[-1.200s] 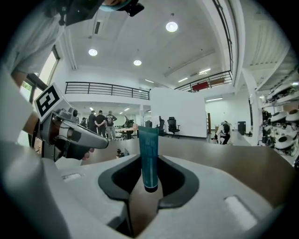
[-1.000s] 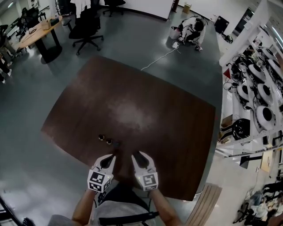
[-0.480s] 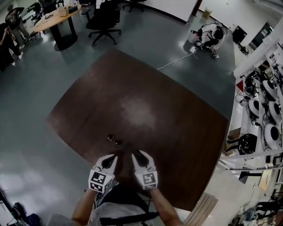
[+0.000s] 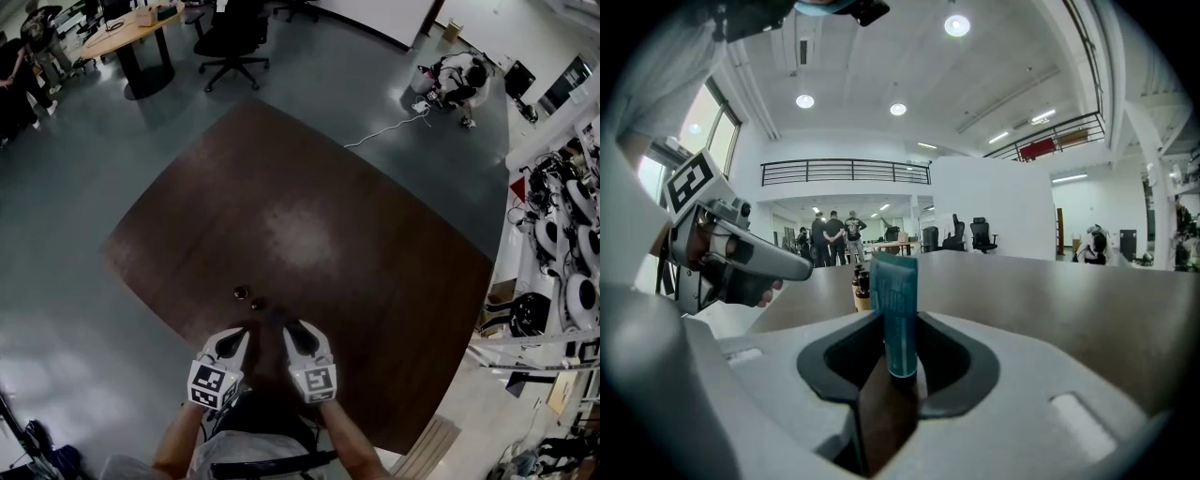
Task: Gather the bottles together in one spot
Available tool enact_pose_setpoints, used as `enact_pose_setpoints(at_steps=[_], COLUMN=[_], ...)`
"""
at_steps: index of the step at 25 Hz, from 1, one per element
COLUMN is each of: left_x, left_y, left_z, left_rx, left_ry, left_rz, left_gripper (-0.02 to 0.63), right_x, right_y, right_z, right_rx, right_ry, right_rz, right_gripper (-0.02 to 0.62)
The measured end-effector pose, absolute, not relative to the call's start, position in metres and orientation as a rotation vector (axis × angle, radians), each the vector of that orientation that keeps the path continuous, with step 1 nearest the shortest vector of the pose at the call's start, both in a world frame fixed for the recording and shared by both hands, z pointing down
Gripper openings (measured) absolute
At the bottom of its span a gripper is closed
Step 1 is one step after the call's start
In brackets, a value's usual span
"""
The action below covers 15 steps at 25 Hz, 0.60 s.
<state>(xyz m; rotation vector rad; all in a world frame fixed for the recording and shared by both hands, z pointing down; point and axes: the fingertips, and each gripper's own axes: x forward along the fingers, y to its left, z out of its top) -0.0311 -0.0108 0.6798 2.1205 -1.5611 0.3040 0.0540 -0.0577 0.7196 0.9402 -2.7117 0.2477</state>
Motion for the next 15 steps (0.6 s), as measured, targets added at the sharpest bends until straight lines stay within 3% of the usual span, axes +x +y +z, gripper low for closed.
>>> enact_pose_setpoints(at_steps=[15], left_x=[-0.0341], left_y=[-0.0097], left_z=[0.686], left_rx=[2.109], left_ry=[-1.559], left_rz=[0.295], left_gripper=[0.0], right_x=[0.0523], right_y=[-0.0627], right_z=[0.7151], right_rx=[0.971], right_ry=[-2.702], right_rz=[0.237], right_gripper=[0.11])
